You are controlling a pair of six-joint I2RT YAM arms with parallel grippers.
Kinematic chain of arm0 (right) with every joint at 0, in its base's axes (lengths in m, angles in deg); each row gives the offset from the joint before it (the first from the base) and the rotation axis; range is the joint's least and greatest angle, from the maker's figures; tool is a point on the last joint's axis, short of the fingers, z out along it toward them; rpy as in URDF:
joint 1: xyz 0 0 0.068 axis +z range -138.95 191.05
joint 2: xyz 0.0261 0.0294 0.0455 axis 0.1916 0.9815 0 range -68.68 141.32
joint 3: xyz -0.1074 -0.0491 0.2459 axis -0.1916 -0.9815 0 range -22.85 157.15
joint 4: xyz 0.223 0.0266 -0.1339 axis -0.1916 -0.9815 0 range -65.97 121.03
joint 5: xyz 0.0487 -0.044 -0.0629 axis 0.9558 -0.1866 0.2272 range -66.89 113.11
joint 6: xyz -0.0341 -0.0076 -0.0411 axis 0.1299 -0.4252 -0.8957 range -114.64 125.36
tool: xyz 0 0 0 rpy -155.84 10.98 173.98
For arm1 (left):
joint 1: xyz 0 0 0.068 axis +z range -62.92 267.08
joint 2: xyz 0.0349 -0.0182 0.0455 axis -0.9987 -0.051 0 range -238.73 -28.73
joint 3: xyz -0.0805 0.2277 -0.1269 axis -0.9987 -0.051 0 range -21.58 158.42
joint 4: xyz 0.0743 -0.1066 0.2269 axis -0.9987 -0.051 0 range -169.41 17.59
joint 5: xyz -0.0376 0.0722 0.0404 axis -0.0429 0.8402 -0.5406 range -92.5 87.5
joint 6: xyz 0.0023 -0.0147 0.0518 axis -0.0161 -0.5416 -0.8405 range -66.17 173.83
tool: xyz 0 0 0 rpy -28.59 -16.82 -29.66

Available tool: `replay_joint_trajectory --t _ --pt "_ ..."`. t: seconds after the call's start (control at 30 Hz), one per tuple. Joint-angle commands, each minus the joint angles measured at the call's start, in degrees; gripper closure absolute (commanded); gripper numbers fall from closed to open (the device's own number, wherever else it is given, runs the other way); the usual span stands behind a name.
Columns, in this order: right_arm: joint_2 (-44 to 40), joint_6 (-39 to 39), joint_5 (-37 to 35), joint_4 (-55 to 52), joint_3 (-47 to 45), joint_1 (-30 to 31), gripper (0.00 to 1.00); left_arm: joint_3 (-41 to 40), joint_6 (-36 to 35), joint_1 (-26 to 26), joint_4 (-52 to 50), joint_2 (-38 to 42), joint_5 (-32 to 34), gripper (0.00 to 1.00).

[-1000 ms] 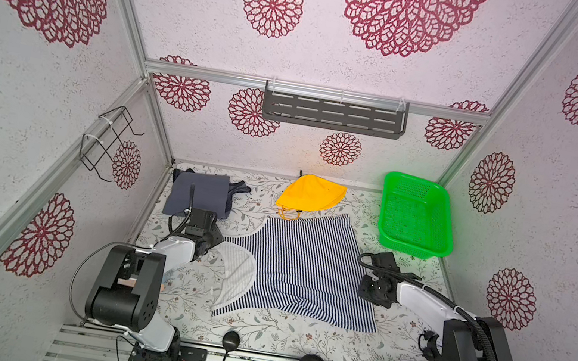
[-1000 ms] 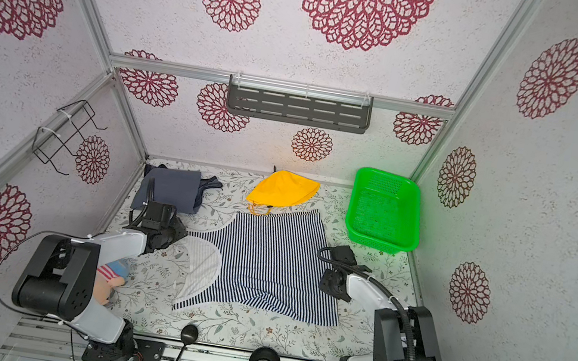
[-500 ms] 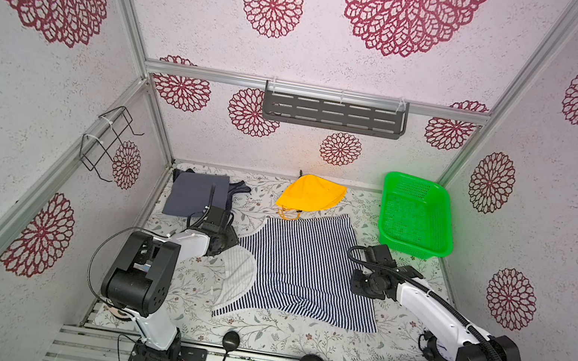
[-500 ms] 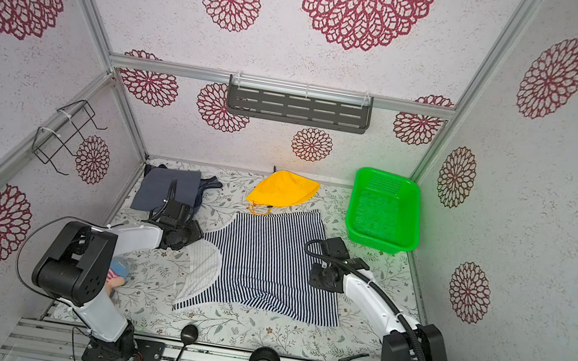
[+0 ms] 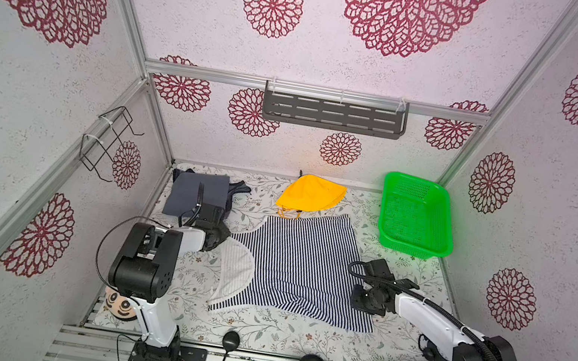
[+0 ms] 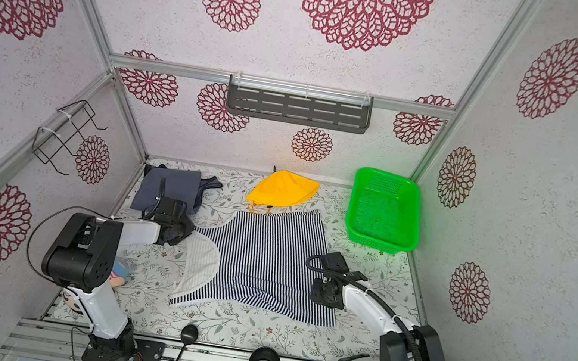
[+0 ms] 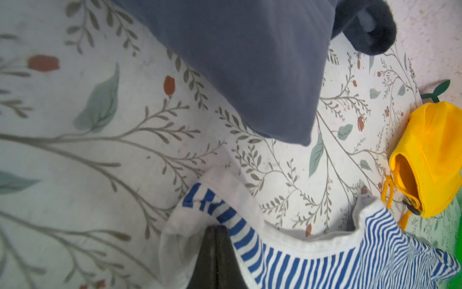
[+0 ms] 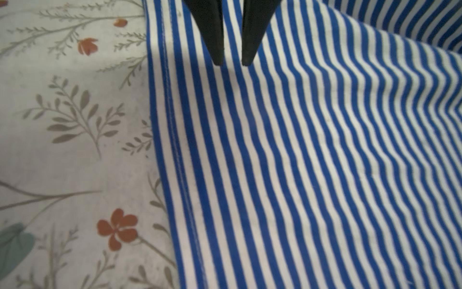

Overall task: Fold and stack tank tops
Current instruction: Smooth out the tank top at the center of the table.

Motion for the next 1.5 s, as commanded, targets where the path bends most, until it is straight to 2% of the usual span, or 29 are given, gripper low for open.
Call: replay_joint_trajectory --t 0.0,0.27,0.4,0.47,0.53,0.57,0.6,0.67,0.7,0.77,0.9,1.03,1.2,1.33,1.4,1.47 --pt "0.1 3.0 -1.5 1.4 -2.3 -0.6 0.87 2.3 -0.9 2.0 -4.2 -2.3 3.6 1.00" --pt "3.0 3.4 -4.4 1.7 -5.5 -3.1 0.89 11.9 -2.9 3.8 -7.3 -8.8 2.6 1.00" --pt "1.0 3.7 -3.9 0.4 -3.5 -3.2 0.88 14.5 -3.5 4.2 -8.7 -10.9 3.1 1.00" --pt "-1.6 3.2 -2.1 -0.1 -1.5 -3.2 0.84 15.5 -4.4 4.3 -9.9 -10.7 3.1 1.00" --pt "-4.0 2.8 -0.3 -2.4 1.1 -3.2 0.75 15.5 -5.2 4.4 -10.5 -9.9 3.0 1.00" --pt "-5.2 2.6 0.5 -4.4 2.6 -3.1 0.69 15.3 -6.0 4.3 -10.9 -7.6 2.6 0.84" --pt "-6.2 2.3 1.2 -6.6 4.1 -3.1 0.65 15.0 -6.9 4.3 -11.4 -6.3 1.9 0.60" --pt "-8.0 2.3 1.7 -11.2 5.8 -3.2 0.59 14.4 -9.2 4.1 -13.2 -3.5 1.0 0.31" --pt "-8.9 2.5 1.7 -13.5 6.2 -3.1 0.57 13.7 -10.3 4.0 -14.3 -1.6 0.8 0.18" --pt "-11.1 3.3 1.7 -16.8 5.9 -3.2 0.53 12.6 -12.5 3.9 -17.1 2.5 0.5 0.01" --pt "-16.0 6.5 3.6 -21.3 3.6 -3.0 0.47 9.4 -15.1 3.7 -25.0 13.9 2.4 0.03" --pt "-19.6 9.3 4.5 -23.8 1.6 -1.8 0.48 1.2 -10.4 0.7 -32.3 29.2 3.1 0.03" --pt "-20.4 11.3 6.3 -19.9 -2.5 -1.1 0.57 -11.1 -0.9 -5.5 -42.1 46.1 4.2 0.25" --pt "-18.6 11.3 8.6 -15.8 -4.0 -1.1 0.62 -15.9 4.4 -8.5 -48.0 54.0 4.1 0.42" --pt "-18.5 11.6 7.6 -15.7 -3.9 -1.1 0.65 -17.3 6.5 -10.8 -50.1 55.6 4.2 0.43" --pt "-18.8 11.8 7.1 -15.9 -4.0 -1.1 0.66 -18.5 8.4 -13.3 -50.5 55.7 4.1 0.36"
